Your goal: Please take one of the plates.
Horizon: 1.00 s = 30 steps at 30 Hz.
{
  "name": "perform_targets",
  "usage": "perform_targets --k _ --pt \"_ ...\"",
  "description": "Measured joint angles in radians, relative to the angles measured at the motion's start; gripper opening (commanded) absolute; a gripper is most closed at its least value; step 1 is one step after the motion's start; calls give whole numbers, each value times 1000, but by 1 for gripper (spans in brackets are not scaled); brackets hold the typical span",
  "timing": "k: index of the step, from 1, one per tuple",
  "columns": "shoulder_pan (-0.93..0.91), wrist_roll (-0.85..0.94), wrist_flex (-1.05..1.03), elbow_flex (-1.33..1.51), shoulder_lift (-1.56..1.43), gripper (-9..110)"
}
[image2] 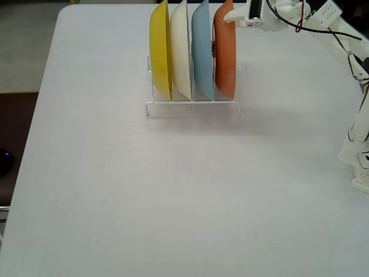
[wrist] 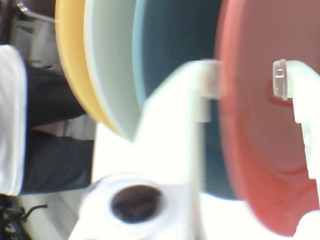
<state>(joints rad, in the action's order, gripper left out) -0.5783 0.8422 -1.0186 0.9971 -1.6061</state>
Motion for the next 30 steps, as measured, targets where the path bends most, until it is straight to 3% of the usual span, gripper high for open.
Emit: perform_targets --k 14,30 --pt "26 -18 -57 -132 3 0" --pt "-8 -186 -129 -307 -87 -1"
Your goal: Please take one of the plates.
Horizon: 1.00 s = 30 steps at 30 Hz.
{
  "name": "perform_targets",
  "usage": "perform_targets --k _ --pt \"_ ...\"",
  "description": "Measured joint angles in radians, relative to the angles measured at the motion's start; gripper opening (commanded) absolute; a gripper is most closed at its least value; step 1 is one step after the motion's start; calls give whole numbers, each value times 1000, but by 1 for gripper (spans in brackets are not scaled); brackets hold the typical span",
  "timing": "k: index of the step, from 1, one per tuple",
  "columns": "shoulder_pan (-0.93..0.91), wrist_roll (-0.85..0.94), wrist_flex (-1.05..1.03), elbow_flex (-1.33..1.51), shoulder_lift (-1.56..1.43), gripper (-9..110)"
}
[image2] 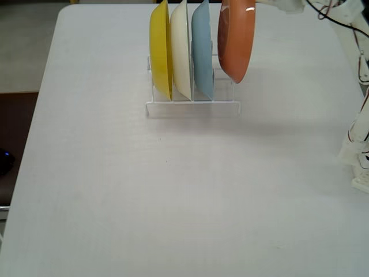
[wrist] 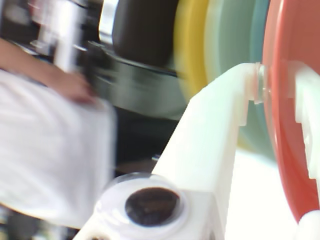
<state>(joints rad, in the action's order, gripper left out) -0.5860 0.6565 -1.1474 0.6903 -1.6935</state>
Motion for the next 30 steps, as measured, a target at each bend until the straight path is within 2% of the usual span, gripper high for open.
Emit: perform_targets --k 14,21,30 --pt "89 -169 14 -91 -123 -1" --pt "219 -255 31 -91 -138 -1" --pt "400 -281 32 -91 -241 -1"
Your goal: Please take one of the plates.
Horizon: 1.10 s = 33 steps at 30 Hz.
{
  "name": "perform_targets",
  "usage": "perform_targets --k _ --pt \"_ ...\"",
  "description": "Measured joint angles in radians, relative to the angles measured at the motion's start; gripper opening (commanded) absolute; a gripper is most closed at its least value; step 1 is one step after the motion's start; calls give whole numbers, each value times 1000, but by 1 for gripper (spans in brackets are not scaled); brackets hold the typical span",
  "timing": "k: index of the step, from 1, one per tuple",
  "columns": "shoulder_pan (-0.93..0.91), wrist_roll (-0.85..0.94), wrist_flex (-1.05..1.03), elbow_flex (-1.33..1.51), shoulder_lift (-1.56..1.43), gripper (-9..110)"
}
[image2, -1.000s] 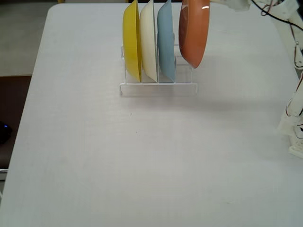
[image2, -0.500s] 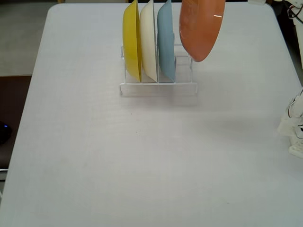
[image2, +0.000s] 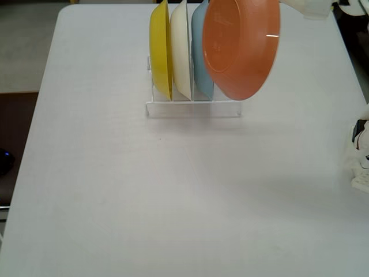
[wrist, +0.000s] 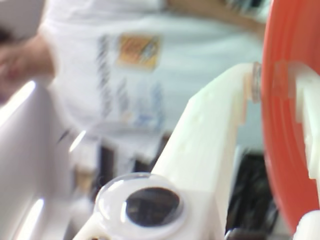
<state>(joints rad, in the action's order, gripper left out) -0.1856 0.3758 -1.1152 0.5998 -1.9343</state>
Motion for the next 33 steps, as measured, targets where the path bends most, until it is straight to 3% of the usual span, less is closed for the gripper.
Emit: perform_targets --k 16,33 --pt "351 -31 61 -15 -92 -1" --pt "425 -11 502 -17 206 -1"
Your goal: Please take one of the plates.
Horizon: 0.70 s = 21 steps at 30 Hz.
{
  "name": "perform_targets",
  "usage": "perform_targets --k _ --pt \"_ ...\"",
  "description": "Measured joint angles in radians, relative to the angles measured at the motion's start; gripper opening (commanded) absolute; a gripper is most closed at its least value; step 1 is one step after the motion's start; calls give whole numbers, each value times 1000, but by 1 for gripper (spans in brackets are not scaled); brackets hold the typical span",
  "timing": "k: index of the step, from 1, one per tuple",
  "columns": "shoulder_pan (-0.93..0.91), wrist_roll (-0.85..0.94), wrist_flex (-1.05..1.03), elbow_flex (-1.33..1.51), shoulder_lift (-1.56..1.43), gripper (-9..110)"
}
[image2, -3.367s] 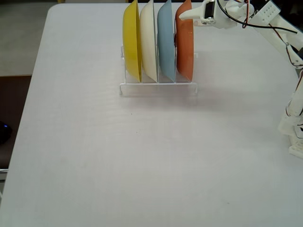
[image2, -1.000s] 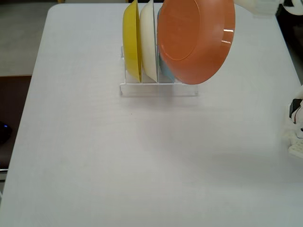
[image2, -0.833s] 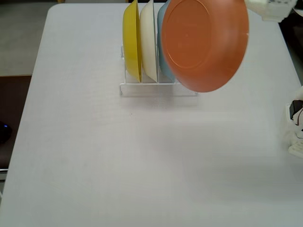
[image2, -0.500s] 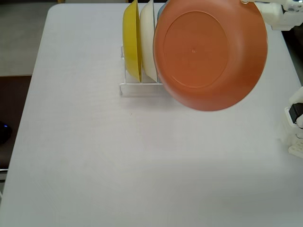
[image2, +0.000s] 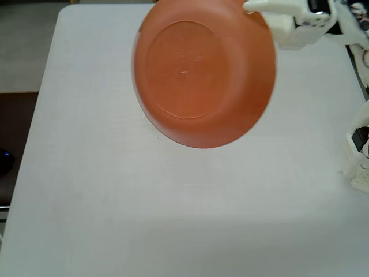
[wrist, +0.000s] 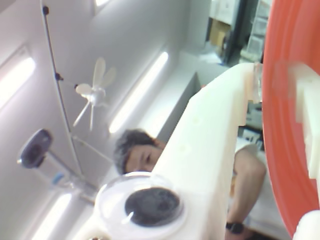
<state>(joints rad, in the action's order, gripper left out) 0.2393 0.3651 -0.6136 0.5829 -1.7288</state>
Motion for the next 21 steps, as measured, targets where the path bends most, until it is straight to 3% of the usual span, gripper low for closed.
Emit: perform_targets --k 21 --pt "-3 -5 417 2 275 0"
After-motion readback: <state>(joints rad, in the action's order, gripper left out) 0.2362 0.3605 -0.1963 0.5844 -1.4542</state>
